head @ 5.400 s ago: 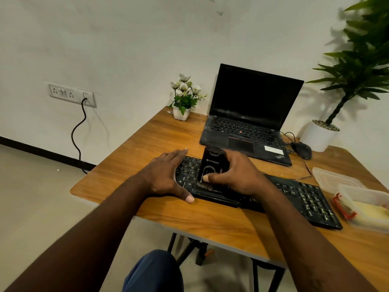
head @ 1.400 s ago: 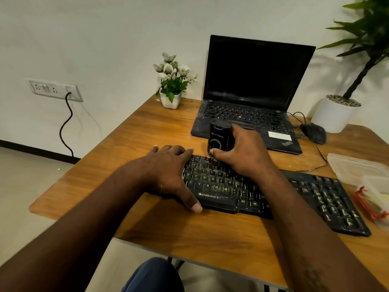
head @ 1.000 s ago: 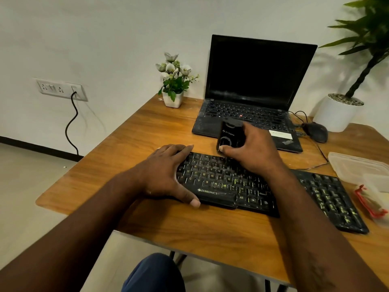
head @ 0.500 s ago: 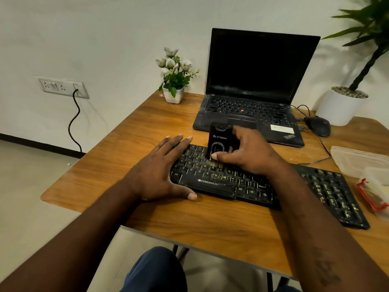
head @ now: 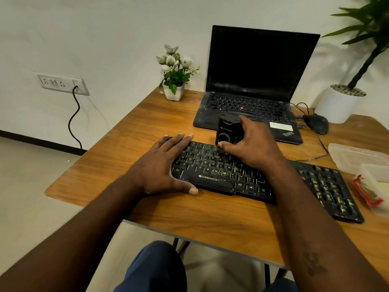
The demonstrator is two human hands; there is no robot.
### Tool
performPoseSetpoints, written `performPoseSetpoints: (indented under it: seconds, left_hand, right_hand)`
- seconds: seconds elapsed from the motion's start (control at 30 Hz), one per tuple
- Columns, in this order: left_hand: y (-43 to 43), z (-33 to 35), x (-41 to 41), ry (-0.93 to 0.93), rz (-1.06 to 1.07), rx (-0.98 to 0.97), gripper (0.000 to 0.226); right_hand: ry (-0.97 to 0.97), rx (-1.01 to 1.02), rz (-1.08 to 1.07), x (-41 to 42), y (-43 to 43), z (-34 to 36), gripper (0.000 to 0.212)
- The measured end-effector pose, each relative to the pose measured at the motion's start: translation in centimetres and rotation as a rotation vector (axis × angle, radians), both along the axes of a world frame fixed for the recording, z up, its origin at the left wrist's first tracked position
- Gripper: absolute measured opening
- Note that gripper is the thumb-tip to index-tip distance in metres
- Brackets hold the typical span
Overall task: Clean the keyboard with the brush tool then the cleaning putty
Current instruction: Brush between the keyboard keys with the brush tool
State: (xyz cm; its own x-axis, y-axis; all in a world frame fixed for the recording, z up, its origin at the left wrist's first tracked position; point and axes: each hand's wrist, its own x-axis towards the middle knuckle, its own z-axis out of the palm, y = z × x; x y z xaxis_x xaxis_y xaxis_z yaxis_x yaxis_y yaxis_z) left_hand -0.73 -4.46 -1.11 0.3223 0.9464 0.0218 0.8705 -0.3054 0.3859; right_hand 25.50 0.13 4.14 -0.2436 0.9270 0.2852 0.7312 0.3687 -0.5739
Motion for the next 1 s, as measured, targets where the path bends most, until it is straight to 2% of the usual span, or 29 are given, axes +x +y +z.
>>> performPoseSetpoints:
  seconds: [0.1,0.17,0.33,0.4,0.5,0.57,0.7,0.77,0.83,0.9,0.93,1.0]
  left_hand:
    - [0.0,0.0,0.1,0.003,-0.003,0.005,0.135]
    - [0.0,0.0,0.1,0.007,-0.002,0.008,0.135]
    - [-0.2,0.2,0.1,0.018,0.009,-0.005,0.134]
    - [-0.2,0.2,0.1,0.026,0.008,-0.008,0.134]
    - [-0.2,0.1,0.1,-0.004,0.024,-0.007,0.133]
    - [-0.2,0.2,0.1,-0.081,0.072,-0.031,0.133]
    - [0.1,0.4,0.1,-0.121,0.115,-0.074,0.141]
    - [0.1,0.6,0.2,-0.123,0.119,-0.088,0.143]
    - [0.2,0.7,0.2,-0.119,0.119,-0.097,0.145]
    - [0.3,0.6,0.2,-0.106,0.116,-0.091,0.145]
    - [0.4,0.6,0.2,-0.098,0.113,-0.082,0.145]
    - [0.5,0.4,0.2,-0.088,0.112,-0.065,0.144]
  right_hand:
    - [0.142,-0.241,0.207,0.5,-0.6,0.3,0.047]
    - [0.167,-0.345,0.293,0.3,-0.7,0.0,0.047]
    - [0.030,-0.024,0.005,-0.1,0.0,-0.1,0.068]
    - [0.092,-0.095,0.100,0.3,-0.3,-0.1,0.061]
    - [0.161,-0.321,0.291,0.4,-1.0,-0.1,0.055]
    - [0.127,-0.259,0.248,-0.2,-1.0,-0.3,0.058]
    - [0.003,0.027,0.012,-0.6,-0.7,-0.3,0.063]
    - [0.074,-0.002,0.085,-0.2,-1.2,-0.3,0.057]
    - [0.171,-0.182,0.248,0.3,-2.3,0.0,0.052]
    - [0.158,-0.306,0.357,0.4,-3.1,-0.2,0.054]
    - [0.129,-0.281,0.349,0.3,-3.3,-0.4,0.054]
    - [0.086,-0.140,0.200,0.3,-2.9,-0.7,0.057]
